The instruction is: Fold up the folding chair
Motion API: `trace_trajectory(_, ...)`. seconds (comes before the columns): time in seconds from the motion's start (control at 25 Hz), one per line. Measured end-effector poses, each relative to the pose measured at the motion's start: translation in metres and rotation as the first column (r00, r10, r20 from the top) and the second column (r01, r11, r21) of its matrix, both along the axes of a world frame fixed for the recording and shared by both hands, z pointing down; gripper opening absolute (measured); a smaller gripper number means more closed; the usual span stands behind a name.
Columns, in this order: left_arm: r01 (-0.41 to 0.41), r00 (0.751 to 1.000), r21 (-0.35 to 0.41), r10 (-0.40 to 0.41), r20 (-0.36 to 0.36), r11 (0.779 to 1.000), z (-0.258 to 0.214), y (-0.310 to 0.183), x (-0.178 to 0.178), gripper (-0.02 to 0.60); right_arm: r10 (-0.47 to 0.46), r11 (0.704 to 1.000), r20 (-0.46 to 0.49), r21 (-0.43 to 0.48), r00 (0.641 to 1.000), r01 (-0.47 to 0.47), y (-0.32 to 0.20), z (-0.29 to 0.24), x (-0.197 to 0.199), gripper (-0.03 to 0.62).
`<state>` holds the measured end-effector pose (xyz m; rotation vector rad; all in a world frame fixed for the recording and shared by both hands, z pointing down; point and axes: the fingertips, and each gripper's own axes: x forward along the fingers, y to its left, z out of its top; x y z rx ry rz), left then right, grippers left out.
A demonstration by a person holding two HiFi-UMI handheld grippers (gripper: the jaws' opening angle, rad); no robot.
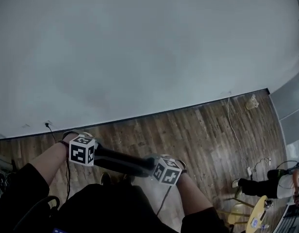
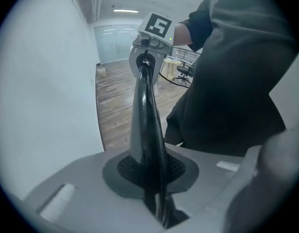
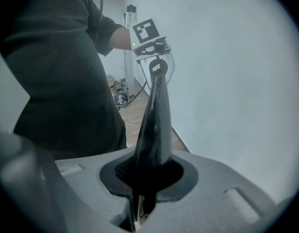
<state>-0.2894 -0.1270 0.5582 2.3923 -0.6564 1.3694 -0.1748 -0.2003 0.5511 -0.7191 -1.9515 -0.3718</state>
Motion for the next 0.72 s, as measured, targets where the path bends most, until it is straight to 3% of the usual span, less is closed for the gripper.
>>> trace_trajectory(0.12,0.123,0.992,-0.018,-0.123,0.014,0.992,0.002,0.011,-0.03,0.055,-0.125,0.992,0.008,-0.016,0.992,0.125,-0.003,0.005,-0.041,0.057)
trace_trajectory(0.32,0.289,0.957,-0.049,-0.287,0.03,0.956,0.005,0.022,-0.069,0.054,-0.281,0.959,0.012,-0.041,0.96,0.281,-0.008,0.011,-0.096,0.057)
trace_trajectory(0.72,0.526,0.85,-0.091,-0.524,0.048,0.845,0.014,0.023,-0.118,0.054,-0.489,0.871,0.002,-0.055,0.872,0.489,-0.025,0.02,-0.17,0.057)
